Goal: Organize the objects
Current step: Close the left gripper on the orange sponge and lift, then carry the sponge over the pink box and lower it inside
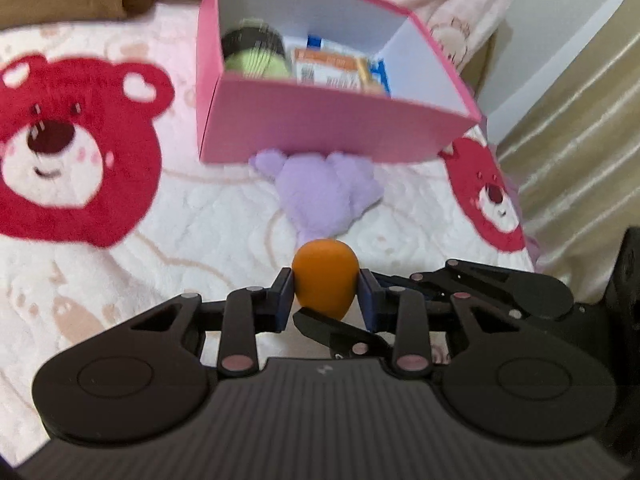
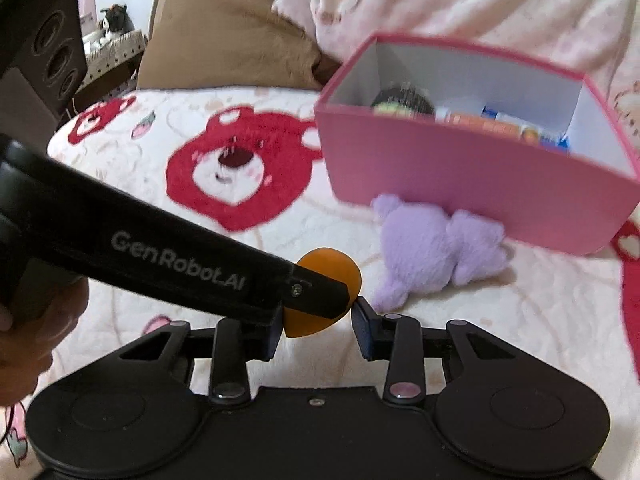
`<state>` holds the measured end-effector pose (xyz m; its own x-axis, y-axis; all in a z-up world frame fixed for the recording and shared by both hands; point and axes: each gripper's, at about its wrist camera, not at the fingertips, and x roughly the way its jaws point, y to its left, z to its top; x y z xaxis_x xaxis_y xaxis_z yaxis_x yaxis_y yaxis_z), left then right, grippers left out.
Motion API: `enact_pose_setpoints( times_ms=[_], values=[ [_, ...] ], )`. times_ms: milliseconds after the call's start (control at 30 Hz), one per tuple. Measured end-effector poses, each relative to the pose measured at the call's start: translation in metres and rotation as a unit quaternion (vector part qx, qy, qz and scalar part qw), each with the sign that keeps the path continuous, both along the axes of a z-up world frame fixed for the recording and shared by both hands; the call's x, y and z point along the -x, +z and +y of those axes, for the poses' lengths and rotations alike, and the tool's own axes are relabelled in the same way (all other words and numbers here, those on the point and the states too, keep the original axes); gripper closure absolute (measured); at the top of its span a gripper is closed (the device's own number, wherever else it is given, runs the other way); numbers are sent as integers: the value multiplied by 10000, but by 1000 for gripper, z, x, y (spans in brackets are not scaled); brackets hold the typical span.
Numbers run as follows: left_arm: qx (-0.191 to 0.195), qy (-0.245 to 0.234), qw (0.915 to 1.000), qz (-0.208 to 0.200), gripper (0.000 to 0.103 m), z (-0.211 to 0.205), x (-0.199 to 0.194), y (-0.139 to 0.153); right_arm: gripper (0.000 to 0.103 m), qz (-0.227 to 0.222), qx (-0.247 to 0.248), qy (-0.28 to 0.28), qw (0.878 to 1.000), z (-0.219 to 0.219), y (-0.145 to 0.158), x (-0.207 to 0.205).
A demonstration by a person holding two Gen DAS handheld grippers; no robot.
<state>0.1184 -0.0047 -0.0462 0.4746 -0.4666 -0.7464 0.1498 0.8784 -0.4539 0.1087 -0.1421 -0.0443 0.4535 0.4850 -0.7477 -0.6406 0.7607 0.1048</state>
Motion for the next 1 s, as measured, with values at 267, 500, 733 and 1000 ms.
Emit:
enact_pose_setpoints(
  times_ms=[267, 500, 733, 1000],
  values=[
    [101, -195, 9994, -276, 72, -14, 0, 58, 61, -367, -539, -224, 9976, -32, 54, 0],
    [-20, -556, 9965, -618, 72, -33, -16, 111, 61, -874, -572, -242, 9942, -47, 100, -8],
    [-46, -671, 9945, -802, 72, -43, -55, 149, 61, -1287, -466, -210, 9904, -53, 135, -41],
    [38, -485, 9965, -673, 71, -50, -115, 146, 61, -1321, -79, -64, 9912, -45, 144, -102]
  ],
)
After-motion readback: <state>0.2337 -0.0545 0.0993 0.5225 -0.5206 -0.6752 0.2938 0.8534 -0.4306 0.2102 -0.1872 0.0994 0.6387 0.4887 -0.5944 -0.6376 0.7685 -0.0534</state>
